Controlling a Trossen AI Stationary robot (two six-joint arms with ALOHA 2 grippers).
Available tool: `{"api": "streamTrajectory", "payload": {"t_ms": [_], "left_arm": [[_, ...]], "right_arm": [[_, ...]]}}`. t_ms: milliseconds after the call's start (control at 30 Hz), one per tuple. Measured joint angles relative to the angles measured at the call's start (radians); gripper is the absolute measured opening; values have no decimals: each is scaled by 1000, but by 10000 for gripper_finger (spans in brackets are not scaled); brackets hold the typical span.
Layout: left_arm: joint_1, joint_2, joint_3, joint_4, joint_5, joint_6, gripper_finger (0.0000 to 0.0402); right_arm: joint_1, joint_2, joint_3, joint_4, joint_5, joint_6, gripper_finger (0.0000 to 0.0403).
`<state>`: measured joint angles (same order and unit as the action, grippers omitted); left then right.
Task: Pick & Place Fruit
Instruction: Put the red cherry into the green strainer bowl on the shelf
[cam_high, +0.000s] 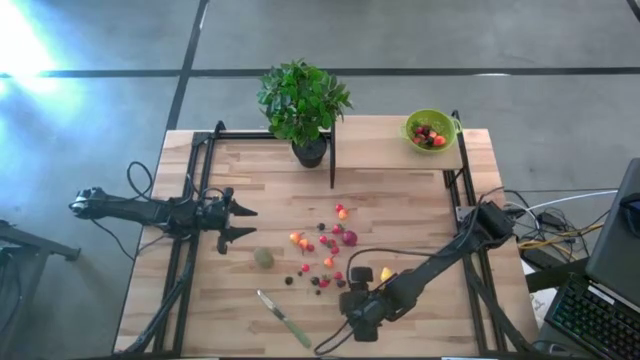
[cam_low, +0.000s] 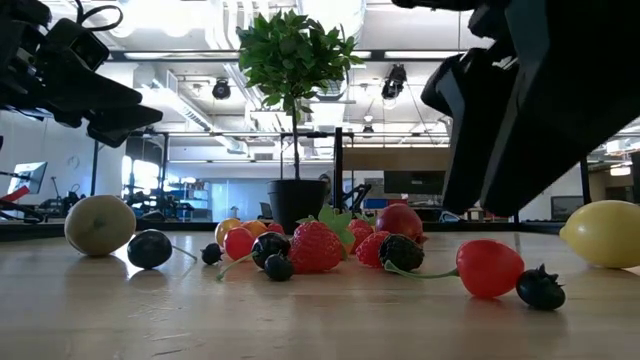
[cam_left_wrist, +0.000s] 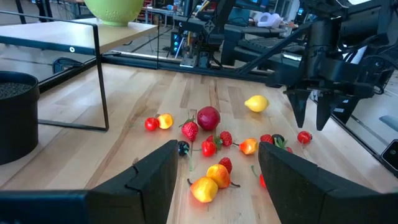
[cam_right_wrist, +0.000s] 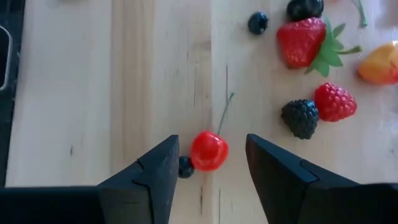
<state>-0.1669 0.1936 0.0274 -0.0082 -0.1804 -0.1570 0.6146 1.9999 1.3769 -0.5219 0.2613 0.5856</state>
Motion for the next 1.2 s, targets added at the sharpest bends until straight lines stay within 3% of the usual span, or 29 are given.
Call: {"api": "streamTrajectory", "payload": {"t_ms": [500, 1200], "left_arm": [[0, 0, 0, 0, 0, 0, 229], [0, 2, 0, 0, 0, 0, 229]], "right_arm": [[1, 0, -79, 99, 30, 55, 217], [-6, 28, -148, 229, 32, 46, 166]]}}
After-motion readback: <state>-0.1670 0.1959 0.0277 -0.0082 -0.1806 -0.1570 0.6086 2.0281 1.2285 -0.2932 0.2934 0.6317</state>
